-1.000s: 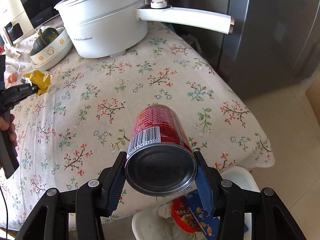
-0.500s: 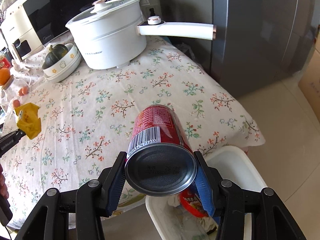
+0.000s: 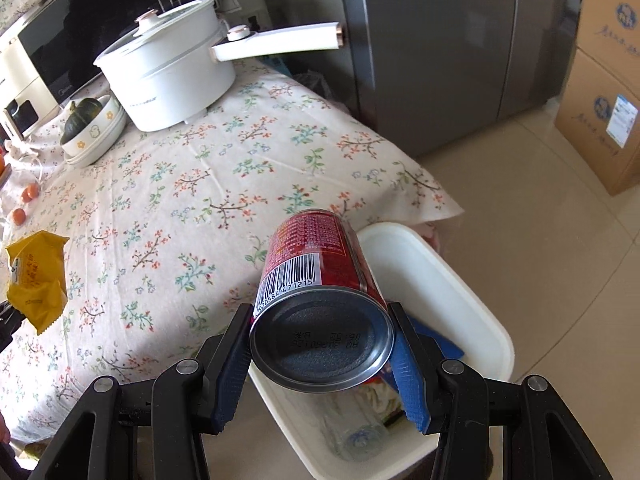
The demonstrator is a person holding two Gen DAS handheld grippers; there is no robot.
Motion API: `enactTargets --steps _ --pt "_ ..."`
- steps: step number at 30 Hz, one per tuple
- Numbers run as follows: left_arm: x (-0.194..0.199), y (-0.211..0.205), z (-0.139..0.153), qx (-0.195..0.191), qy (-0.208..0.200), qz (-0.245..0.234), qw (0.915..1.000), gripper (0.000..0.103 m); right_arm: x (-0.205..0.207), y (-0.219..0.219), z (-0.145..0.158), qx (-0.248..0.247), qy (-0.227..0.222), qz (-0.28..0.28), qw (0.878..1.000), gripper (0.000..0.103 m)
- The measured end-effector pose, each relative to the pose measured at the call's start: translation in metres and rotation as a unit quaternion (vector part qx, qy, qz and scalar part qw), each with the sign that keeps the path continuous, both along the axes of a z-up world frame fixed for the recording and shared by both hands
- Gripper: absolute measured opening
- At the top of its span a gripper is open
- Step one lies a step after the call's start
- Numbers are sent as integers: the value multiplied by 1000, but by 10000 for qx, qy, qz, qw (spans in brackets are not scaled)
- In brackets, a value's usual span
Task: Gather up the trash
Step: 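Carry the yellow foil bag with the left tool over the bin while the right tool carries the can, then release the yellow foil bag into the bin with the left tool while the right tool drops the can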
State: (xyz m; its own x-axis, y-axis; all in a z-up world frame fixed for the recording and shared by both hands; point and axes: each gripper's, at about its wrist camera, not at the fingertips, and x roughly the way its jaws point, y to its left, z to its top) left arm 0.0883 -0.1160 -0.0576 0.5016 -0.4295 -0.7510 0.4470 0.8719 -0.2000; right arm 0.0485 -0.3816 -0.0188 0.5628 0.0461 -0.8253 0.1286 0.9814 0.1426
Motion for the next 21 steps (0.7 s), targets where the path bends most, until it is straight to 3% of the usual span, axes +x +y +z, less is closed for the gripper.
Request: enactTargets --steps 11,17,21 --pt "-17 -93 -33 219 154 -1062 9940 1 -31 -45 -34 -56 429 -434 9981 56" --pt "-17 -130 -56 412 301 -1372 9892 3 -40 -58 -50 -125 645 -489 9966 56" --pt "-13 -145 -68 508 403 -1409 9879 9 -45 -68 -56 -126 728 -572 9956 56"
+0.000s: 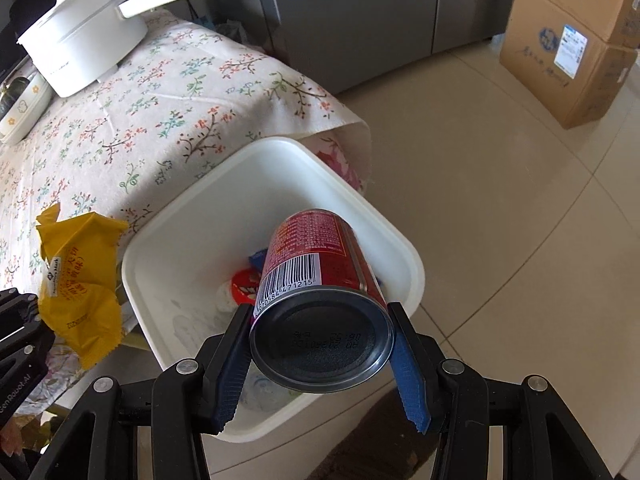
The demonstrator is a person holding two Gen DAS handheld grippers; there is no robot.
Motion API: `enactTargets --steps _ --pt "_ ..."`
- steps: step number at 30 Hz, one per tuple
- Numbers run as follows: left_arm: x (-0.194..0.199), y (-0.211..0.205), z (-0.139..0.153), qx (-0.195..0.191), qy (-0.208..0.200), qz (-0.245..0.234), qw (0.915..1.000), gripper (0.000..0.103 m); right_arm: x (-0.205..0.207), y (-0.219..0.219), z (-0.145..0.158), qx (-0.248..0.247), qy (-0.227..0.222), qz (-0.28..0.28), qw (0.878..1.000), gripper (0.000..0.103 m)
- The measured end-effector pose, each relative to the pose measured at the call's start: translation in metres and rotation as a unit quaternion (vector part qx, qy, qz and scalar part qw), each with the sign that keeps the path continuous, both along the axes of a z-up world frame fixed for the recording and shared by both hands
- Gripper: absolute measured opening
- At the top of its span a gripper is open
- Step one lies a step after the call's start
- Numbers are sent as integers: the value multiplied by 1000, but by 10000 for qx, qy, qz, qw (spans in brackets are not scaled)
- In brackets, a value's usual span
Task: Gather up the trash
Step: 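Release the yellow foil bag into the bin with the left tool while the right tool drops the can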
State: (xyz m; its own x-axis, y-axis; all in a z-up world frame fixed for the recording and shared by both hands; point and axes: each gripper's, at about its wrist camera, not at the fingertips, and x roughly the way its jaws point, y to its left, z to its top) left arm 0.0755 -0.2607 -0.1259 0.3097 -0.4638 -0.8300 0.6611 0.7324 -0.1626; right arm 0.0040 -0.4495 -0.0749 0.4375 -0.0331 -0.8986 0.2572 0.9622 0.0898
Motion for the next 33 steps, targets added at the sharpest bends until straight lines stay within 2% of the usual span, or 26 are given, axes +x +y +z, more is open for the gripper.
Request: enactTargets --steps 2,4,6,14,26,31,33 --pt "3 -3 -5 81 36 11 10000 23 -2 -5 -2 2 27 -41 10000 56" --pt "6 -3 -7 136 -9 71 9999 59 -2 -8 -2 8 40 -73 10000 56" --pt "7 -1 -5 185 -130 147 9996 70 -3 -10 -2 14 46 -94 9999 56" --pt "18 24 2 534 -97 561 9969 75 3 -6 -1 65 43 -60 10000 56" --pt "28 86 21 471 -75 1222 9914 83 17 14 -5 94 153 45 9998 56" --pt "27 103 26 477 -167 1378 9892 87 28 25 -3 192 30 210 9996 57" --pt "26 110 29 459 -193 1435 9884 88 32 31 -3 216 15 274 9994 62"
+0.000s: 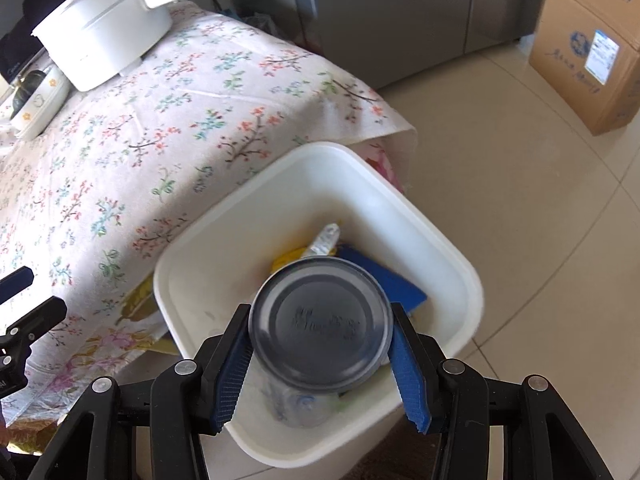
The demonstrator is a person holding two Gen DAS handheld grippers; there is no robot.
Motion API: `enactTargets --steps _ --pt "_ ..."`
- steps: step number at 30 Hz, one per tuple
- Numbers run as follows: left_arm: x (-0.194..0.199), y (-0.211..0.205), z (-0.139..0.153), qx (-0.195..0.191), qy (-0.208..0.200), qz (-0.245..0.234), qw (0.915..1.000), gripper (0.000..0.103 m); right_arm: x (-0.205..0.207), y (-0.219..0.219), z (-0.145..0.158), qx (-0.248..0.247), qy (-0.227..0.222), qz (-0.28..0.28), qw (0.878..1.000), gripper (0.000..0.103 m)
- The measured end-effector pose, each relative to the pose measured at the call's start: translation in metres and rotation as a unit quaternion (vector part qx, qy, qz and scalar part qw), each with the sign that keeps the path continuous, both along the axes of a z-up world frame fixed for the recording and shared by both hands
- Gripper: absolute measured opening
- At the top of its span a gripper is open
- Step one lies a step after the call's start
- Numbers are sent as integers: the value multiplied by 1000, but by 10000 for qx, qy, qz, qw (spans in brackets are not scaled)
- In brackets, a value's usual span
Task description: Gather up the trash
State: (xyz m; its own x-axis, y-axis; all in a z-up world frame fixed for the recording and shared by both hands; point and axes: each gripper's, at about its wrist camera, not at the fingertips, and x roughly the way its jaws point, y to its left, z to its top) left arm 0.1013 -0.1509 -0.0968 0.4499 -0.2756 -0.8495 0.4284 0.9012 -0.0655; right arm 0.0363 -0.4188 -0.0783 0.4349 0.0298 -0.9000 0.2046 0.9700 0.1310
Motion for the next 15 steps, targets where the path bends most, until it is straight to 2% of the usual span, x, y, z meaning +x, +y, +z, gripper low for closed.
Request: enactTargets --steps 2,15 --pt "-1 6 2 -7 -14 71 10000 89 3 6 1 -62 -25 39 10000 73" --pt "-15 34 16 61 -276 348 9990 103 4 33 7 -334 -82 239 9991 86"
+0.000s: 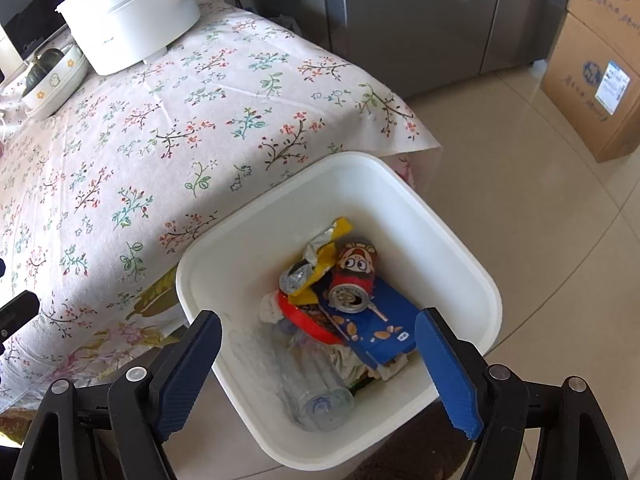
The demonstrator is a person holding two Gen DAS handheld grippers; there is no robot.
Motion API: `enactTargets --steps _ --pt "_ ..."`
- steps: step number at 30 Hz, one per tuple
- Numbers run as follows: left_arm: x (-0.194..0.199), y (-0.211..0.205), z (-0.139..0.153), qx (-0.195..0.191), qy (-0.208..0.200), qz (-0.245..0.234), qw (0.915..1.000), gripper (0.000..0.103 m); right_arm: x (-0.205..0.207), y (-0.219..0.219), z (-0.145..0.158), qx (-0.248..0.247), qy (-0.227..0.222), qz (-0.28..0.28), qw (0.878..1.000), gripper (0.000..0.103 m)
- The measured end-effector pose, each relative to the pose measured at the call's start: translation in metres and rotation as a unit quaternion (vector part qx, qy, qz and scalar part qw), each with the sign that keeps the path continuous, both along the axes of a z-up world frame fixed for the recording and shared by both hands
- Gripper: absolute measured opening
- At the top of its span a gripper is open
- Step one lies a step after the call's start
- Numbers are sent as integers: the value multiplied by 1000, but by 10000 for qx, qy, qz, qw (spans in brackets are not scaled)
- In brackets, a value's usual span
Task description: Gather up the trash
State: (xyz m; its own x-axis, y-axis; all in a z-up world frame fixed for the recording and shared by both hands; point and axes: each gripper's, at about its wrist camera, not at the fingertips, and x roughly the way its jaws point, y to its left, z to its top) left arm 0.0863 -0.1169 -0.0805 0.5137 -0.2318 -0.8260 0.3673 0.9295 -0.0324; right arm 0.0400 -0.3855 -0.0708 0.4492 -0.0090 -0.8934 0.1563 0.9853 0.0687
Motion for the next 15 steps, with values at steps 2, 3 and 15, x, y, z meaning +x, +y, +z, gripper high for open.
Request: enactTargets --steps 2,3,15 --pt "-3 4 2 3 -8 56 10000 103 -2 2 2 -113 -49 16 9999 90" --pt "-5 6 2 -2 5 71 10000 103 -3 3 3 -154 -74 33 9998 92" --pt "-40 26 36 -248 -296 526 9979 103 -31 19 32 -477 -701 50 9964 103"
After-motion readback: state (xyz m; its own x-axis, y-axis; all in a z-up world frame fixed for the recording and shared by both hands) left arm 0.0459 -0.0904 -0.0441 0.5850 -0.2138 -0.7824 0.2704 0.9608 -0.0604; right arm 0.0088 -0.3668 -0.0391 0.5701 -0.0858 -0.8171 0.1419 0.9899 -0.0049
